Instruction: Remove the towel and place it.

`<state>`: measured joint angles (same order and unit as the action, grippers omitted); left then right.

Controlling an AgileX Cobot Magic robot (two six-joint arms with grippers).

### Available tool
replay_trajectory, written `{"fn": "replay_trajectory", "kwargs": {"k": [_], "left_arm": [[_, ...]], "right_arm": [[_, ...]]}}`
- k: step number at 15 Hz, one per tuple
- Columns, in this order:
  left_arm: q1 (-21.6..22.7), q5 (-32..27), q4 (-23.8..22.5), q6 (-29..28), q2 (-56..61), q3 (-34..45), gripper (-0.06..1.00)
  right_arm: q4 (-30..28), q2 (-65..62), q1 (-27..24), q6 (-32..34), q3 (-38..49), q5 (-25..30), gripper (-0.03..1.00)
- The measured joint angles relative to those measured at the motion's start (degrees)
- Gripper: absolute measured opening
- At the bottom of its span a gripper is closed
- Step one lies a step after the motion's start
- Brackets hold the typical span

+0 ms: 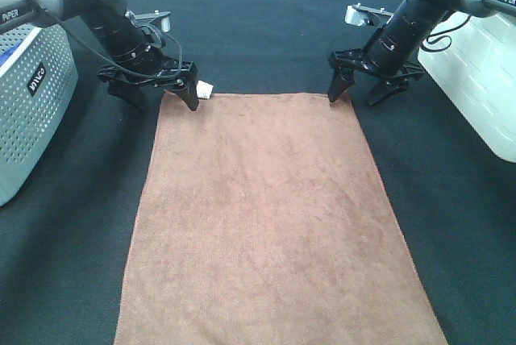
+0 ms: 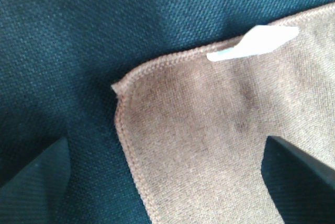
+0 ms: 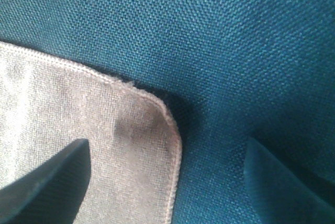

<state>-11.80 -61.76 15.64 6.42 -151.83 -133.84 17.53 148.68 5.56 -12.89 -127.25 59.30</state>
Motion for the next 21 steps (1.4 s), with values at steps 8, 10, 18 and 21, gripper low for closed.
{"fn": "replay_trajectory", "kwargs": {"k": [8, 10, 18, 21], "left_arm": [[-3.5, 0.8, 2.1, 0.1, -0.2, -0.1, 0.83], [-4.1, 1.7, 2.3, -0.8, -0.3, -0.1, 0.76], [-4.0, 1.5, -3.9, -0.3, -0.7, -0.1, 0.03], [-4.1, 1.4, -4.5, 0.0, -0.7, -0.1, 0.01]], "right_arm": [[-1.9, 0.1, 4.3, -0.1, -0.2, -0.5, 0.76], [-2.3, 0.2, 5.7, -0.1, -0.2, -0.9, 0.73], [-6.0, 0.6, 5.8, -0.1, -0.2, -1.8, 0.14], [-6.0, 0.6, 5.8, -0.1, -0.2, -2.2, 0.00]]}}
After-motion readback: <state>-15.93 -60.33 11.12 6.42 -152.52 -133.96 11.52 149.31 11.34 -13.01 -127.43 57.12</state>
